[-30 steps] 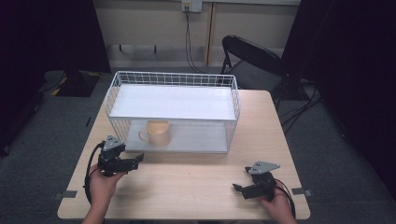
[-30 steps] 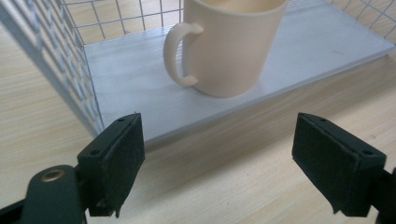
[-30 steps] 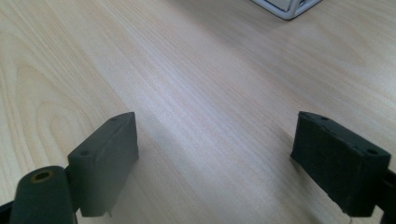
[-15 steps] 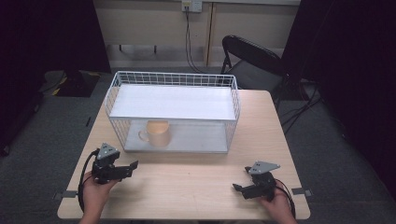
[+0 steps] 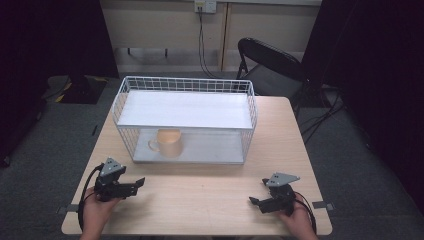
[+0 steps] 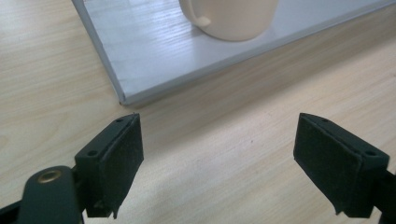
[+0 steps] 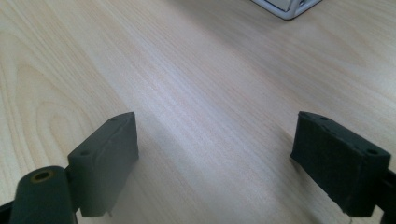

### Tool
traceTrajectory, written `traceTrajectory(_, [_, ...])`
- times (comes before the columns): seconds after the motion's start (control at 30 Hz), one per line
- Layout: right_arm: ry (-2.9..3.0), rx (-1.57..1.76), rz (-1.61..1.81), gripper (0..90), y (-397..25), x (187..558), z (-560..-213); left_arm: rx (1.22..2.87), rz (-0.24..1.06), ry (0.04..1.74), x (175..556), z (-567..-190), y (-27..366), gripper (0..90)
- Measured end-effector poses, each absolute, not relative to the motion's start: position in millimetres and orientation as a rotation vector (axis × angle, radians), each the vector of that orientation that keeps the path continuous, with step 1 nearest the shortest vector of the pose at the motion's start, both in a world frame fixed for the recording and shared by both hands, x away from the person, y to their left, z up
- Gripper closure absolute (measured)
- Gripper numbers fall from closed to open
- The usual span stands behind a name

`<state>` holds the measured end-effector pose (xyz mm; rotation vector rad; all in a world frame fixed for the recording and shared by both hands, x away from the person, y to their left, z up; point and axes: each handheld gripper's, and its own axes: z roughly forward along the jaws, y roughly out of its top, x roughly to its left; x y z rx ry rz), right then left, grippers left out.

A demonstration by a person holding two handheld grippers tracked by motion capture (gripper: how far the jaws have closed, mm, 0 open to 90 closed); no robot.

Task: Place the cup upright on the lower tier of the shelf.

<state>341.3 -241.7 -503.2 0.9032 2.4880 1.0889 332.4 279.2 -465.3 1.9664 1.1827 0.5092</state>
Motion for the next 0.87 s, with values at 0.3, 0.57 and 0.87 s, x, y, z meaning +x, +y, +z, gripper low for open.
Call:
traceTrajectory(0.3, [2.488, 0.903, 1.089, 13.6, -241.7, 341.3, -503.2, 1.996, 0.515, 1.193, 330.1, -475.0, 284.9, 15.8])
traceTrajectory(0.57, [2.488, 0.903, 1.089, 13.6, -241.7, 341.3, -503.2, 2.019, 0.508, 1.177, 326.6, -480.4, 287.1, 16.0])
traceTrajectory(0.87, [2.488, 0.903, 1.089, 13.6, -241.7, 341.2, -503.2, 2.037, 0.487, 1.177, 326.4, -486.7, 288.8, 16.0])
